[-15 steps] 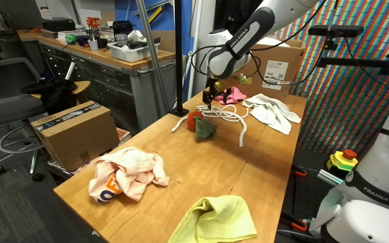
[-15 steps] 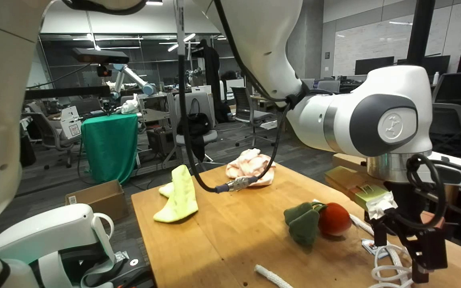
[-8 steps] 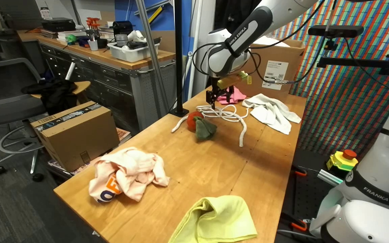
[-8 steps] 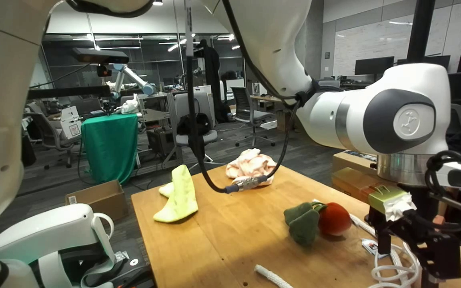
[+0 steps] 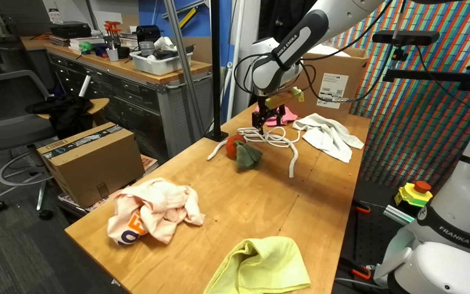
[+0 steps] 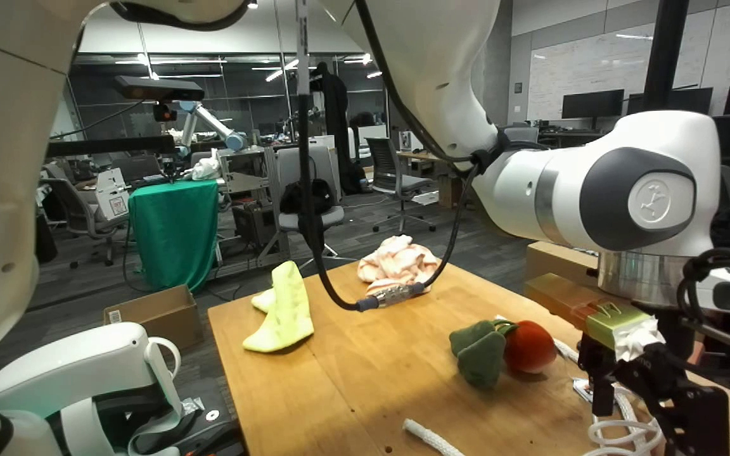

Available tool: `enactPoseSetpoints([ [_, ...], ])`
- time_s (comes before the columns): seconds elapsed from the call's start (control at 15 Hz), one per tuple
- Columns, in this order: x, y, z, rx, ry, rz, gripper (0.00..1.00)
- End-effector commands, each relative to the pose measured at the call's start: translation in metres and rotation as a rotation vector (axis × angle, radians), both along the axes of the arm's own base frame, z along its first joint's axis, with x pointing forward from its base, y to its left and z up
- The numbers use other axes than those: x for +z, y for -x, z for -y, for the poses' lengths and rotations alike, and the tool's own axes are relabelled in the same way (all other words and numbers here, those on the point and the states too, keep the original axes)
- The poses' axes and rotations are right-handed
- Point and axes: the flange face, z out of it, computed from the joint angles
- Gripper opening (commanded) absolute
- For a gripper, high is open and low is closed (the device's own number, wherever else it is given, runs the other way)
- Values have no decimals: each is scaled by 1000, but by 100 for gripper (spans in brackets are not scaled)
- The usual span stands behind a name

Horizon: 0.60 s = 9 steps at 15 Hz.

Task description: Move the peach shirt and green towel to the left then move the green towel towards you, then move the pink shirt to the right, then move the white towel to the right, move one rope towards you

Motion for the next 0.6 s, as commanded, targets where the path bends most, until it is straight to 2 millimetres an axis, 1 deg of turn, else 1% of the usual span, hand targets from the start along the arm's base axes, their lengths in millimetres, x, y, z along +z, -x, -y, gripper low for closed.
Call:
enactPoseSetpoints([
  [0.0,-2,-3,3,14,-21,-10,100],
  [0.53,-12,-2,4,16,-3,-20,100],
])
